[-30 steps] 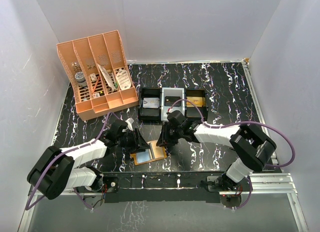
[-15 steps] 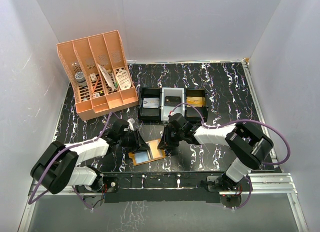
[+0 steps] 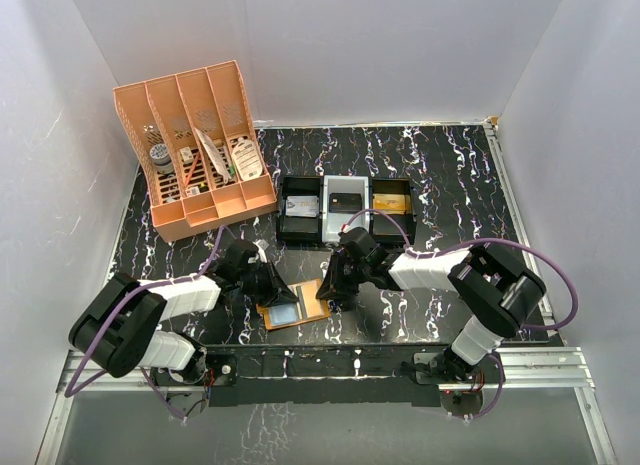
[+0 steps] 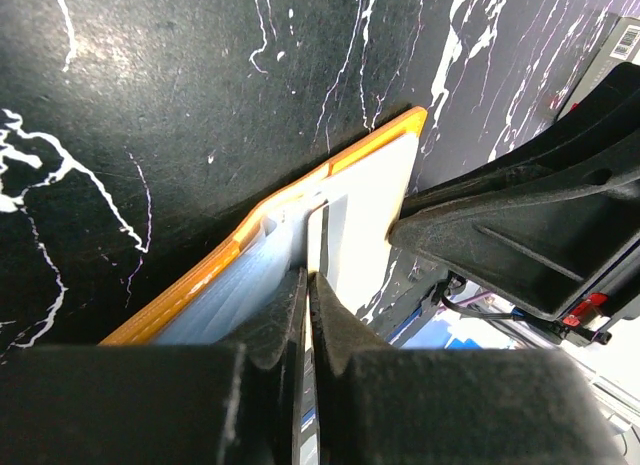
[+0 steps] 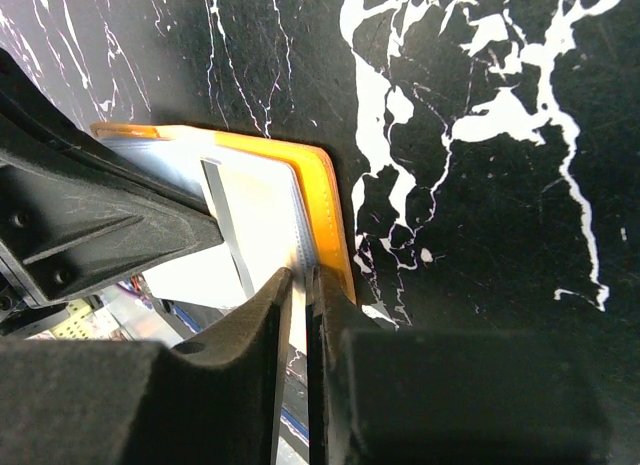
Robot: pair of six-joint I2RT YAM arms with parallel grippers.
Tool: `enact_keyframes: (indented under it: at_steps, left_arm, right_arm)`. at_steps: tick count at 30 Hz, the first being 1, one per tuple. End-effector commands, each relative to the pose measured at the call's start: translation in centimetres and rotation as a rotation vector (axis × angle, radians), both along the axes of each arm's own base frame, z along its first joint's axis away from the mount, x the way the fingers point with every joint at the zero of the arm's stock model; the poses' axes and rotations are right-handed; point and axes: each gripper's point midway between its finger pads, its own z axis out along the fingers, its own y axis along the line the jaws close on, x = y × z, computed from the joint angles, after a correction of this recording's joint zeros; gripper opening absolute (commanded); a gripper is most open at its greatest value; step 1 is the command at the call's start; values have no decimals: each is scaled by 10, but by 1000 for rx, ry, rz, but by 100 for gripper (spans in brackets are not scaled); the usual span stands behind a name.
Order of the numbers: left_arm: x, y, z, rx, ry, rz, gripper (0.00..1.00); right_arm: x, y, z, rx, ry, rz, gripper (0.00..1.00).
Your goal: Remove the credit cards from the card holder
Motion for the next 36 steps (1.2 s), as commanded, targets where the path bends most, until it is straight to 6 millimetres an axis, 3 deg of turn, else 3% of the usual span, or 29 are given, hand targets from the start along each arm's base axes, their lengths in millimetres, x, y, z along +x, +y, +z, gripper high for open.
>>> enact_keyframes:
  at_steps: [1, 9, 16, 24, 29, 36]
  left_arm:
    - [8, -16, 23, -89, -67, -32, 0]
    - [12, -10, 22, -16, -88, -52, 0]
    - [10, -6, 21, 4, -96, -52, 0]
    - [10, -3, 19, 31, -86, -54, 0]
    - [11, -2, 19, 37, -87, -47, 0]
    - [10, -2, 19, 31, -78, -40, 0]
  right_arm:
    - [-1, 9, 4, 25, -7, 11, 9]
    - [24, -1, 23, -93, -91, -35, 23]
    - [29, 9, 38, -43, -106, -28, 24]
    - [42, -6, 43, -137, -165, -73, 31]
    - [36, 17, 58, 12, -164, -15, 29]
    - [28, 20, 29, -6, -74, 0, 28]
